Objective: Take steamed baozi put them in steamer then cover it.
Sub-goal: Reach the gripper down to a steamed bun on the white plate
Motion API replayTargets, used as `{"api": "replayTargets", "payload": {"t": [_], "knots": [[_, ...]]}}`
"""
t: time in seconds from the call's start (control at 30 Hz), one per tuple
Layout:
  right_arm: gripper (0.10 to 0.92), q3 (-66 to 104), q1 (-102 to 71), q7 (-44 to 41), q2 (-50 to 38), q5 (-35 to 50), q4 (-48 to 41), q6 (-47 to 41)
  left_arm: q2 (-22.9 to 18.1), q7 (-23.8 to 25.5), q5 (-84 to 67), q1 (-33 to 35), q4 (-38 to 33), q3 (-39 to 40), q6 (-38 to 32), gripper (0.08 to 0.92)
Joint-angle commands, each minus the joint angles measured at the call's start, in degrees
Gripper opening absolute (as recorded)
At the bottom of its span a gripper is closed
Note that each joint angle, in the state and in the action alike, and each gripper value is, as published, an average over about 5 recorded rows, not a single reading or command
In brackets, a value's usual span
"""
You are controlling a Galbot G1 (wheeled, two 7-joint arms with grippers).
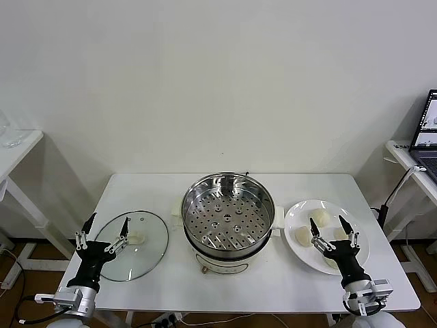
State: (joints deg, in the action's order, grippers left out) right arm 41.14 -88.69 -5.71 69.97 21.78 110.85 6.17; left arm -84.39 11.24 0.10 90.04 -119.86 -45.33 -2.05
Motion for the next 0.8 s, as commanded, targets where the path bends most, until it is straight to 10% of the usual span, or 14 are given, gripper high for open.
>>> {"api": "replayTargets", "payload": {"t": [0.03,0.43,0.8], "knots": [[0.823,0.3,1.1,0.0,-0.4,0.2,-0.6,-0.8,0.0,0.0,0.2,0.0,-0.2,0.2,-0.1,0.823],[0.823,-4.2,18.1,-2.8,-21.7,-24.8,-12.7,-8.4,0.6,0.2,0.4,-0.5,-0.1,0.0,-0.5,0.823],[0.823,-31.6,47.5,-37.9,-44.9,-35.9,-26.6,-15.9,0.7,0.2,0.3,-0.4,-1.4,-0.1,-0.9,0.823]]}}
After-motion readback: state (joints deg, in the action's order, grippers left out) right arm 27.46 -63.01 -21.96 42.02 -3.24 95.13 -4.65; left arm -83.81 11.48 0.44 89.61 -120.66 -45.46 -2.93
